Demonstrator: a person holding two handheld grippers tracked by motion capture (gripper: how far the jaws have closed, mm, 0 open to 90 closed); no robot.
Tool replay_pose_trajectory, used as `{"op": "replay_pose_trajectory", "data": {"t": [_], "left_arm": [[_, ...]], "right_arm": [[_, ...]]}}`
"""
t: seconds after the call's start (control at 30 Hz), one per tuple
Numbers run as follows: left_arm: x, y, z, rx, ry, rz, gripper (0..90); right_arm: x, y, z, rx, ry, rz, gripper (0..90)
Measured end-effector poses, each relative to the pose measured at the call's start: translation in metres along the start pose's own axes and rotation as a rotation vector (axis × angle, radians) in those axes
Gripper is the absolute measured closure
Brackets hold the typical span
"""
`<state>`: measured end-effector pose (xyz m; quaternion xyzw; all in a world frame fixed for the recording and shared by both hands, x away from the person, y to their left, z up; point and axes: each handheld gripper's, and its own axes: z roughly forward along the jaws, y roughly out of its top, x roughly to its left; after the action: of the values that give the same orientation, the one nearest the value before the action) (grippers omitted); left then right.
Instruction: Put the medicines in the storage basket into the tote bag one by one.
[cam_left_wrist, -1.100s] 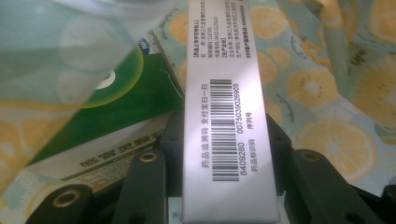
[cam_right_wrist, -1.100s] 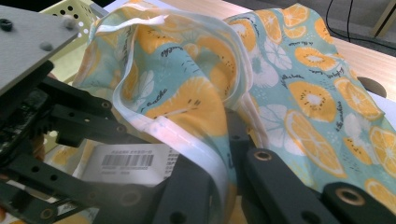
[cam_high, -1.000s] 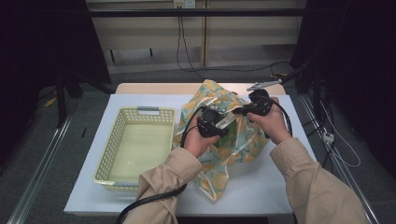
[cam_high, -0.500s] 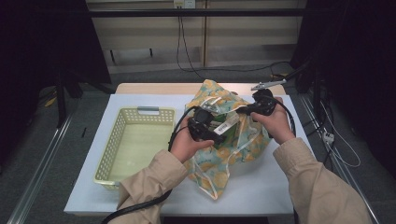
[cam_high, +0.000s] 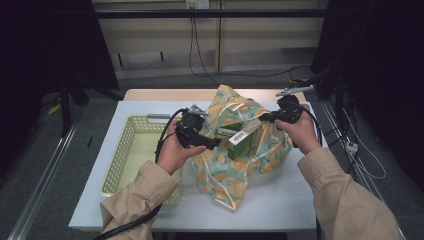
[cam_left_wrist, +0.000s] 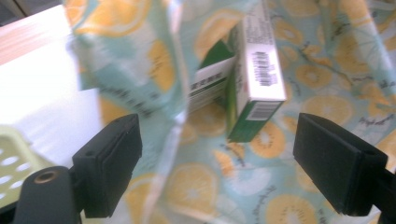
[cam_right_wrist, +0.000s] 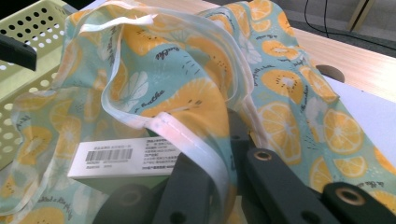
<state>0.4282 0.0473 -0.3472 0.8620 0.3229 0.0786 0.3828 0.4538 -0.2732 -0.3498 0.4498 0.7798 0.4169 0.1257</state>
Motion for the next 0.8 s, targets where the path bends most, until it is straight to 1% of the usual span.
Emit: {"op": "replay_pose_trajectory", "data": {"t": [0.07, 0.1, 0.17, 0.23, 0.3, 0.33, 0.37, 0.4, 0.47, 0.5, 0.53, 0.57, 0.6, 0.63, 0.67, 0.7, 0.77, 0.8], "left_arm": [[0.005, -0.002, -0.001, 0.001, 0.014, 0.001, 15.4], [0.007, -0.004, 0.000, 0.002, 0.014, -0.005, 15.4], [0.011, -0.007, 0.002, 0.017, 0.022, -0.009, 15.8], [0.015, -0.010, 0.005, 0.028, 0.026, -0.003, 18.2], [0.017, -0.012, 0.009, 0.040, 0.032, -0.007, 20.3], [0.018, -0.013, 0.010, 0.049, 0.028, -0.004, 22.0], [0.019, -0.013, 0.012, 0.052, 0.036, -0.002, 23.5], [0.019, -0.014, 0.013, 0.057, 0.054, 0.005, 25.5], [0.019, -0.015, 0.014, 0.067, 0.045, -0.005, 28.0], [0.020, -0.016, 0.014, 0.074, 0.028, -0.004, 32.1], [0.020, -0.016, 0.015, 0.080, 0.023, -0.004, 39.7], [0.021, -0.017, 0.016, 0.088, 0.027, -0.008, 44.5], [0.022, -0.018, 0.016, 0.093, 0.018, -0.017, 48.8], [0.022, -0.018, 0.016, 0.097, 0.009, -0.027, 56.6], [0.021, -0.018, 0.016, 0.099, 0.003, -0.034, 62.4], [0.021, -0.018, 0.016, 0.102, 0.002, -0.037, 66.4], [0.019, -0.018, 0.015, 0.107, -0.002, -0.037, 78.2], [0.019, -0.017, 0.015, 0.110, -0.009, -0.043, 82.2]], "right_arm": [[-0.003, -0.001, -0.001, -0.008, -0.004, 0.007, 89.5], [-0.005, -0.001, -0.002, -0.009, -0.007, 0.008, 89.5], [-0.008, -0.003, -0.003, -0.012, -0.014, 0.016, 89.5], [-0.012, -0.004, -0.004, -0.014, -0.020, 0.023, 89.5], [-0.014, -0.005, -0.005, -0.016, -0.024, 0.027, 89.5], [-0.015, -0.006, -0.006, -0.016, -0.026, 0.029, 89.5], [-0.016, -0.006, -0.007, -0.016, -0.025, 0.032, 89.5], [-0.018, -0.006, -0.007, -0.020, -0.026, 0.032, 89.5], [-0.020, -0.007, -0.009, -0.021, -0.029, 0.033, 89.5], [-0.020, -0.007, -0.010, -0.020, -0.032, 0.035, 89.5], [-0.021, -0.007, -0.010, -0.019, -0.033, 0.035, 89.6], [-0.021, -0.007, -0.011, -0.022, -0.033, 0.034, 89.5], [-0.021, -0.007, -0.011, -0.024, -0.033, 0.035, 89.6], [-0.021, -0.007, -0.012, -0.026, -0.033, 0.035, 89.5], [-0.021, -0.007, -0.012, -0.026, -0.034, 0.034, 89.5], [-0.021, -0.007, -0.013, -0.026, -0.033, 0.034, 89.5], [-0.021, -0.007, -0.014, -0.028, -0.035, 0.029, 89.5], [-0.021, -0.007, -0.014, -0.030, -0.034, 0.030, 89.5]]}}
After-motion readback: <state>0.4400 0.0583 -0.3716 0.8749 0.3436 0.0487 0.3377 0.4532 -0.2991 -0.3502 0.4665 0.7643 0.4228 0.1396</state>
